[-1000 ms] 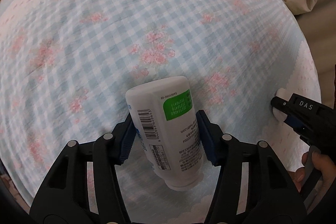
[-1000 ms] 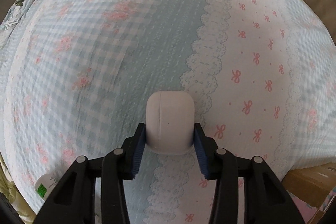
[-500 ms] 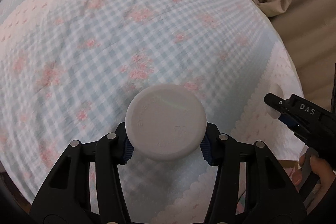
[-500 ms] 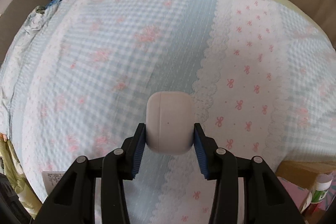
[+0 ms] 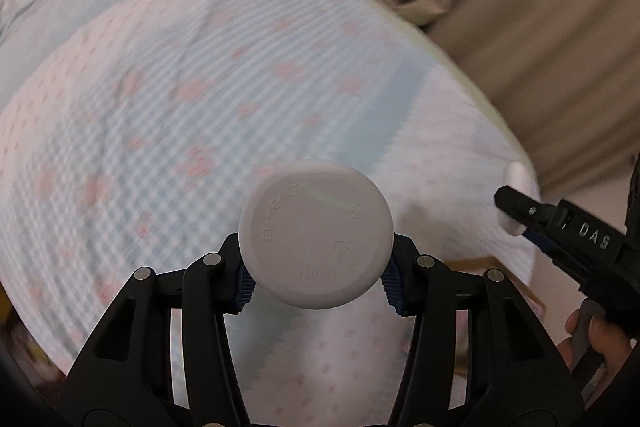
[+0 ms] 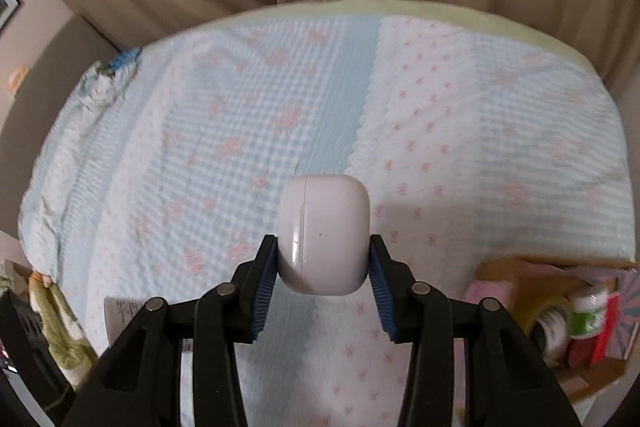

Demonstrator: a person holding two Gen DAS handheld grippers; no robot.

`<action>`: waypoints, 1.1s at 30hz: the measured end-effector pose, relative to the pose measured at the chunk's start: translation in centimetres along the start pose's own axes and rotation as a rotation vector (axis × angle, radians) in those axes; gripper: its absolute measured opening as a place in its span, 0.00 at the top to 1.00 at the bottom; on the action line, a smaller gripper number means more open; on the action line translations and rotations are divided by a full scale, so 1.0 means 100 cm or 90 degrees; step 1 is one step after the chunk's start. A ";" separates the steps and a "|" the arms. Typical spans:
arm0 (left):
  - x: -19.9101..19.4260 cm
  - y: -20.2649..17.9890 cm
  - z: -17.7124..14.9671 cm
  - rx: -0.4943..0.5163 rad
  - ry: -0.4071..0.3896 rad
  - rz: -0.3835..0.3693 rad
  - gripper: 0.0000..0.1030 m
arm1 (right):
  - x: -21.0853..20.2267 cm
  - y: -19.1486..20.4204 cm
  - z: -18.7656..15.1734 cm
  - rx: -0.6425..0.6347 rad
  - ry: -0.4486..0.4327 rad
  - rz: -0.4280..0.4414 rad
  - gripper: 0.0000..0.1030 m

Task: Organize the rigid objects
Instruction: 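Carry the pill bottle with left tool while right tool carries earbud case to box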

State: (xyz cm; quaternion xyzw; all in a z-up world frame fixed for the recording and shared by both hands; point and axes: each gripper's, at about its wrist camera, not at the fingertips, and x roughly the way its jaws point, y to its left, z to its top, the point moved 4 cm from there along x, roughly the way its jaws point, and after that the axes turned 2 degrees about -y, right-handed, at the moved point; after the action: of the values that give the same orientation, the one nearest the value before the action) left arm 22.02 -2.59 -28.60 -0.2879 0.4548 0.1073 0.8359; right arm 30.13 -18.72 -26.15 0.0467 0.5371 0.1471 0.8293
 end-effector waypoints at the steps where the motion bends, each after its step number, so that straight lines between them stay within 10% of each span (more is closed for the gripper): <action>1: -0.009 -0.013 0.002 0.016 0.000 -0.010 0.54 | -0.017 -0.006 -0.001 0.007 -0.010 0.000 0.60; 16: -0.046 -0.204 -0.047 0.191 0.069 -0.154 0.54 | -0.173 -0.157 -0.050 0.144 -0.096 -0.094 0.60; 33: 0.060 -0.297 -0.126 0.300 0.182 -0.118 0.54 | -0.153 -0.301 -0.137 0.273 -0.018 -0.146 0.60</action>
State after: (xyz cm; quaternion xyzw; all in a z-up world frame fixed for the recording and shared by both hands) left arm 29.66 -34.43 -27.42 -0.1385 0.5523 -0.1200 0.8133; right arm 17.72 -52.96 -25.56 0.1622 0.5462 -0.0662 0.8192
